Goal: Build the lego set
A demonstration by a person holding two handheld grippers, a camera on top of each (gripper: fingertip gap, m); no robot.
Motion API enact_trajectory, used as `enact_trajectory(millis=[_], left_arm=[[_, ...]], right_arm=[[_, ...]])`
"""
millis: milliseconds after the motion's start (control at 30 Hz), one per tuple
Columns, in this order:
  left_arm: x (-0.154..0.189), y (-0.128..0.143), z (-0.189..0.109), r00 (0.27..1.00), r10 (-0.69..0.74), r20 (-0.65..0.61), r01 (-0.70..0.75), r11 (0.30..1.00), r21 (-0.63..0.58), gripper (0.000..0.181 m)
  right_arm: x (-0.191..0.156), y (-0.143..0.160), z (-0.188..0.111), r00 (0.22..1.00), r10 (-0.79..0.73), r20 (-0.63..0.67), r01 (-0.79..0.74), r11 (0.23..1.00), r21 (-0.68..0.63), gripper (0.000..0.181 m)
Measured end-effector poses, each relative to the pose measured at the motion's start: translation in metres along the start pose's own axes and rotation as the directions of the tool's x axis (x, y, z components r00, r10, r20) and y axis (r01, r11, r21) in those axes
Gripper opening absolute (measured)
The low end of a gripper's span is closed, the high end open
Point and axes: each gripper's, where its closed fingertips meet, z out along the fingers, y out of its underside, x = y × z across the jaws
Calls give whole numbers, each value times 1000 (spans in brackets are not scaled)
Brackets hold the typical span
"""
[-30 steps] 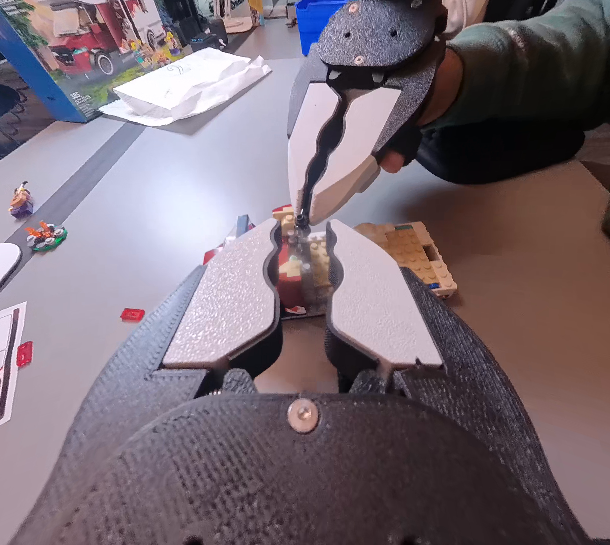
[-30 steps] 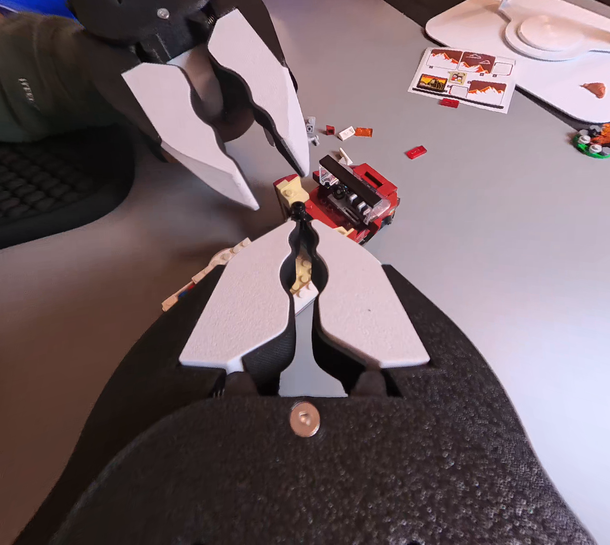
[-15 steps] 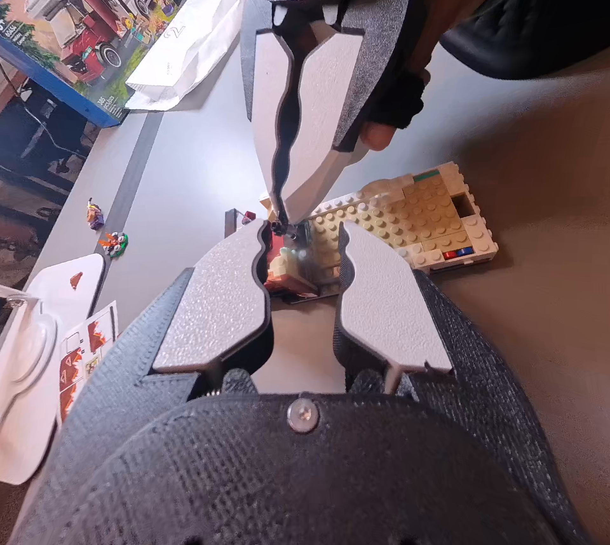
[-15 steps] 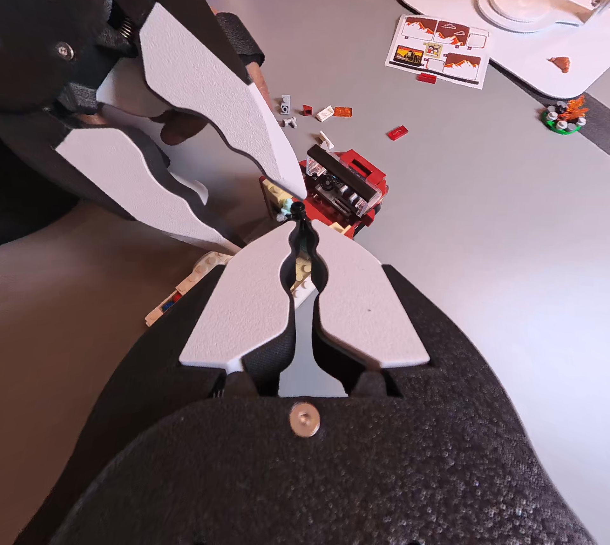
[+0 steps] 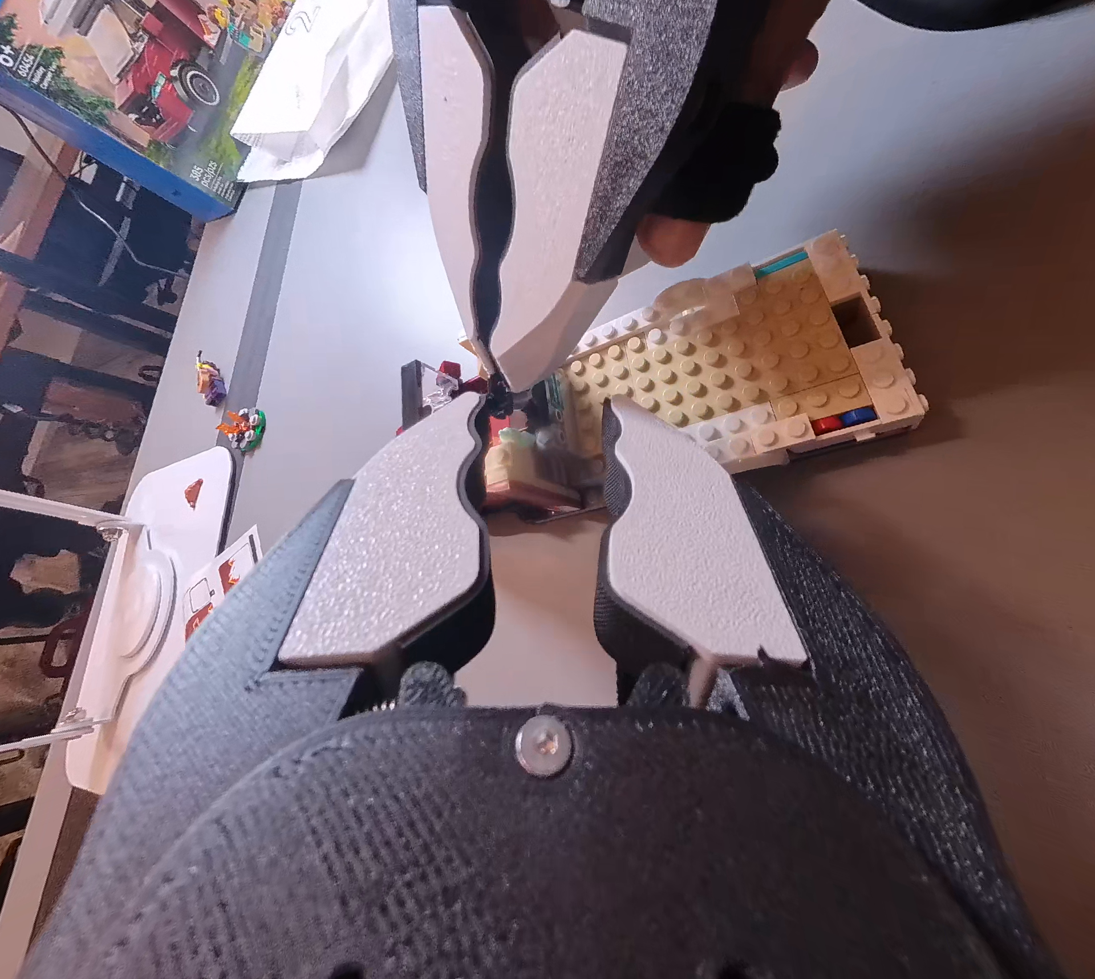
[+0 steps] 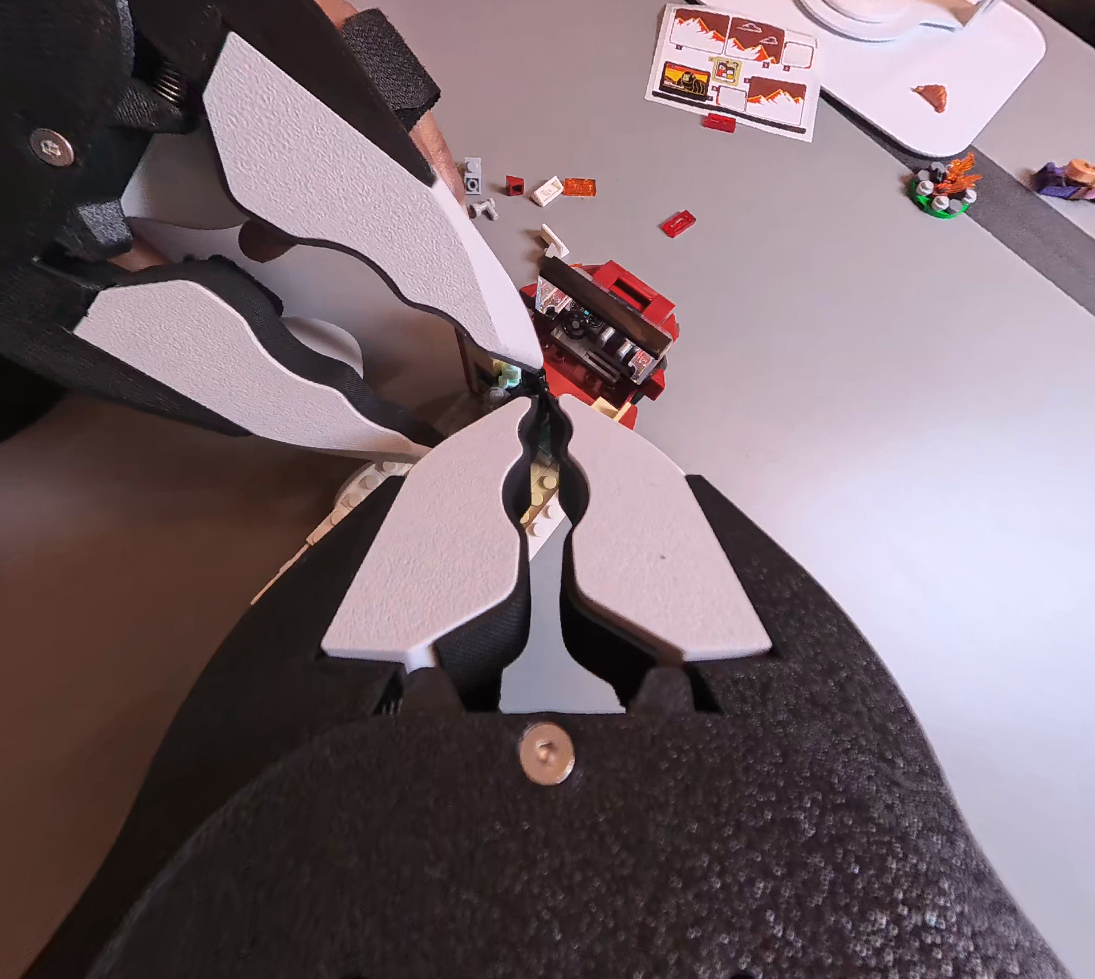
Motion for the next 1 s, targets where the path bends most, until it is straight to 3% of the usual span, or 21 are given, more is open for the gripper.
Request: enact_trajectory(millis=[500,1000], left_arm=[[-4,2,0,1000,3,17,-3,1000,12,35],[1,1,3,999,52,13,-52,999,-8,35]], right_arm=[[0,1,1,990,83,-118,-64,986,156,3],[-1,5,1,985,126,-120,-110,985,136,3]])
